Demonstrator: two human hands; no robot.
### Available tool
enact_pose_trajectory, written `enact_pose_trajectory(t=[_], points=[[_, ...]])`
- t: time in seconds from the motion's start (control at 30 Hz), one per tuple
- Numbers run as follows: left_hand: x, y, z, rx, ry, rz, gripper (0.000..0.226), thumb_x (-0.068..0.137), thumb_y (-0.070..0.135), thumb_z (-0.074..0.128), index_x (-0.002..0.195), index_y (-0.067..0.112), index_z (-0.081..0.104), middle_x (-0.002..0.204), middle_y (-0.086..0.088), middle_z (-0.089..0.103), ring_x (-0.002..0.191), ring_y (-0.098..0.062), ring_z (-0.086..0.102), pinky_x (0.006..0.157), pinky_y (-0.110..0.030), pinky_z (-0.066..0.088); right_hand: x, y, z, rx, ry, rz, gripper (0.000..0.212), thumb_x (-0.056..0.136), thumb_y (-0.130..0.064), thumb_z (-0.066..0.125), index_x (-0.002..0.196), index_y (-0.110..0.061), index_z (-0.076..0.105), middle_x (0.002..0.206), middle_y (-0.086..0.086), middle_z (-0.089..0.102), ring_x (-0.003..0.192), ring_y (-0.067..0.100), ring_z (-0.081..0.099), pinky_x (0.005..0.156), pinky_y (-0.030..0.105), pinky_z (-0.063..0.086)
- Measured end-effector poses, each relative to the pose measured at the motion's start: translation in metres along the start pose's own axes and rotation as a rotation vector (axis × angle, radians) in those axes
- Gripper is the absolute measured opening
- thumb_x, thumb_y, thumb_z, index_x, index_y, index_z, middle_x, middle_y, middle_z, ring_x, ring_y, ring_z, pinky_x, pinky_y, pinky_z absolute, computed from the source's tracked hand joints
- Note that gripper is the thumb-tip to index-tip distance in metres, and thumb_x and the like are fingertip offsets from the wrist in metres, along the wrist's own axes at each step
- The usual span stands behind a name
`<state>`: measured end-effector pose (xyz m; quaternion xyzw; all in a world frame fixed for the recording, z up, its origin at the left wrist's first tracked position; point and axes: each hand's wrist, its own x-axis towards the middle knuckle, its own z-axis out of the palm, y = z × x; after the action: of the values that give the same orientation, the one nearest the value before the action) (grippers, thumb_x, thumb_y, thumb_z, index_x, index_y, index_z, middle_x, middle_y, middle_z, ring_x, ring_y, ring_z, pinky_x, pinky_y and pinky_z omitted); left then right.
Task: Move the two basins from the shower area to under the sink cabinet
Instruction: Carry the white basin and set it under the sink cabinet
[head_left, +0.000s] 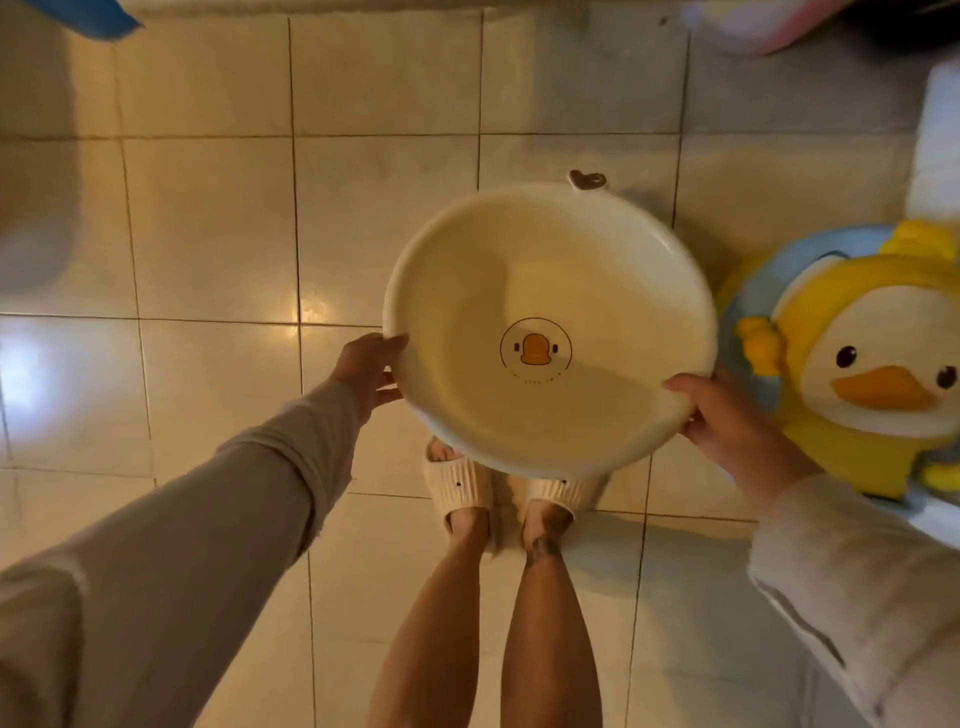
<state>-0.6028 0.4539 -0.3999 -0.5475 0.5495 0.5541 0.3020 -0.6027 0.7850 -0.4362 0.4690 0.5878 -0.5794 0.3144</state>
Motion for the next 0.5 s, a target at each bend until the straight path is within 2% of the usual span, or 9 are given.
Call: enact_pose_trajectory(t=[0.03,0.1,0.17,0.23,0.3,0.37,0.4,0.5], points=[[0.017,0.007,0.005,-0.025,0.002,0.012,0.016,0.091,0.019,0.052,0.106,0.012,0.052,0.094,-0.002,0.055,0.085,-0.023,0.054,0.063,-0.032,0.049,0.020,-0.009,0.007,-0.033,0.010,-0.020,0.027,0.084,0.002,0.054,0.103,-0.016,0.060,0.098,0.007,0.060,0.092,0.025,0.057,0.073,0.035,0.050],[0.050,0.026,0.014,-0.077,0.009,0.044,0.011,0.089,0.019,0.053,0.099,0.013,0.054,0.089,0.000,0.055,0.076,-0.019,0.054,0.060,-0.031,0.048,0.058,-0.034,0.026,-0.049,0.014,-0.073,0.021,0.083,0.002,0.055,0.091,-0.018,0.056,0.090,0.008,0.059,0.088,0.025,0.057,0.068,0.032,0.050],[0.079,0.049,0.025,-0.108,0.005,0.094,0.016,0.089,0.017,0.053,0.105,0.013,0.053,0.098,-0.002,0.055,0.076,-0.019,0.055,0.059,-0.031,0.048,0.093,-0.063,0.041,0.020,0.027,-0.150,0.023,0.082,0.004,0.055,0.081,-0.019,0.052,0.084,0.003,0.059,0.079,0.022,0.058,0.063,0.031,0.048],[0.102,0.075,0.041,-0.089,-0.021,0.164,0.026,0.088,0.013,0.051,0.115,0.012,0.052,0.109,-0.004,0.054,0.083,-0.022,0.057,0.062,-0.032,0.051,0.119,-0.092,0.049,0.072,0.030,-0.218,0.025,0.081,0.006,0.056,0.082,-0.018,0.052,0.085,0.002,0.060,0.076,0.018,0.058,0.066,0.033,0.047],[0.120,0.103,0.058,-0.030,-0.058,0.262,0.030,0.088,0.007,0.050,0.118,0.009,0.053,0.104,-0.004,0.057,0.091,-0.025,0.057,0.065,-0.033,0.054,0.143,-0.118,0.052,0.113,0.026,-0.275,0.025,0.080,0.006,0.056,0.087,-0.018,0.053,0.087,0.003,0.062,0.080,0.019,0.061,0.072,0.037,0.050],[0.135,0.127,0.071,0.005,-0.077,0.362,0.023,0.088,0.003,0.049,0.109,0.011,0.055,0.093,-0.001,0.060,0.090,-0.023,0.060,0.061,-0.031,0.056,0.161,-0.139,0.051,0.151,0.031,-0.314,0.032,0.079,0.007,0.057,0.101,-0.017,0.055,0.096,0.006,0.064,0.093,0.024,0.063,0.083,0.040,0.052],[0.142,0.138,0.076,0.015,-0.082,0.403,0.021,0.088,0.002,0.049,0.105,0.012,0.056,0.090,0.001,0.061,0.086,-0.021,0.061,0.058,-0.029,0.056,0.168,-0.147,0.052,0.172,0.028,-0.324,0.037,0.079,0.007,0.057,0.107,-0.017,0.054,0.098,0.007,0.064,0.096,0.025,0.063,0.084,0.039,0.052],[0.156,0.159,0.085,0.009,-0.026,0.465,0.025,0.088,0.002,0.048,0.107,0.013,0.060,0.087,0.002,0.063,0.082,-0.017,0.063,0.054,-0.028,0.056,0.183,-0.162,0.064,0.224,-0.034,-0.318,0.043,0.083,0.008,0.056,0.119,-0.016,0.054,0.098,0.005,0.065,0.090,0.019,0.065,0.071,0.030,0.056]])
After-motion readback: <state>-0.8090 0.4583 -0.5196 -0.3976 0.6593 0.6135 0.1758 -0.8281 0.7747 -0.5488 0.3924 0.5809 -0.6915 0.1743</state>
